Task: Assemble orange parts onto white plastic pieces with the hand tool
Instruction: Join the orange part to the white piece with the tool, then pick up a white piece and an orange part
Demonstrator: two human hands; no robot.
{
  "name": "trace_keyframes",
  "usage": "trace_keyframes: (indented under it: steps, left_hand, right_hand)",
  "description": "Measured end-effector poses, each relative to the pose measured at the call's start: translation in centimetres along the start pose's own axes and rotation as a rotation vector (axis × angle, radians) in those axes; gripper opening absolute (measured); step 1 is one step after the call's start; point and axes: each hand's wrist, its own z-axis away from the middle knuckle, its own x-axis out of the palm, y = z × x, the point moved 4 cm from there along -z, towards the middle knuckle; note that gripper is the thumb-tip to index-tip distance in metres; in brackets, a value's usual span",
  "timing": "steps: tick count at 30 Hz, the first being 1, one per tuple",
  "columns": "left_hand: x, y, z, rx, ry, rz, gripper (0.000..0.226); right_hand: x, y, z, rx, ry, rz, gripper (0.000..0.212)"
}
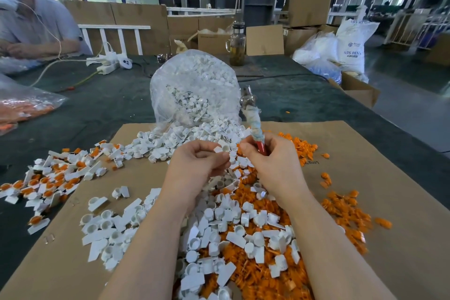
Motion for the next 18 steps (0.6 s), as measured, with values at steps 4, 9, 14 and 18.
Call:
trace_keyframes:
  steps: [4, 9, 14, 18]
  left_hand:
    - [0.18, -0.1, 0.13, -0.03, 0.031, 0.039, 0.008]
    - [0.64, -0.11, 0.24, -0.095, -0.011, 0.129, 0.006]
    - [0.78, -0.09, 0.37, -0.106, -0.032, 0.217, 0.006]
    - [1.0, 0.07, 0.45, -0.064, -0.016, 0.181, 0.007]
  right_hand:
    - [0.29, -0.31, 0.11, -0.033, 0.001, -0.026, 0.01]
    - [0.59, -0.44, 0.23, -0.08, 0.035, 0.021, 0.005]
    - [0.57, -0.63, 0.49, -0.13, 0.092, 0.08, 0.011]
    - [0.58, -0.56, 0.57, -0.147, 0.099, 0.155, 0.018]
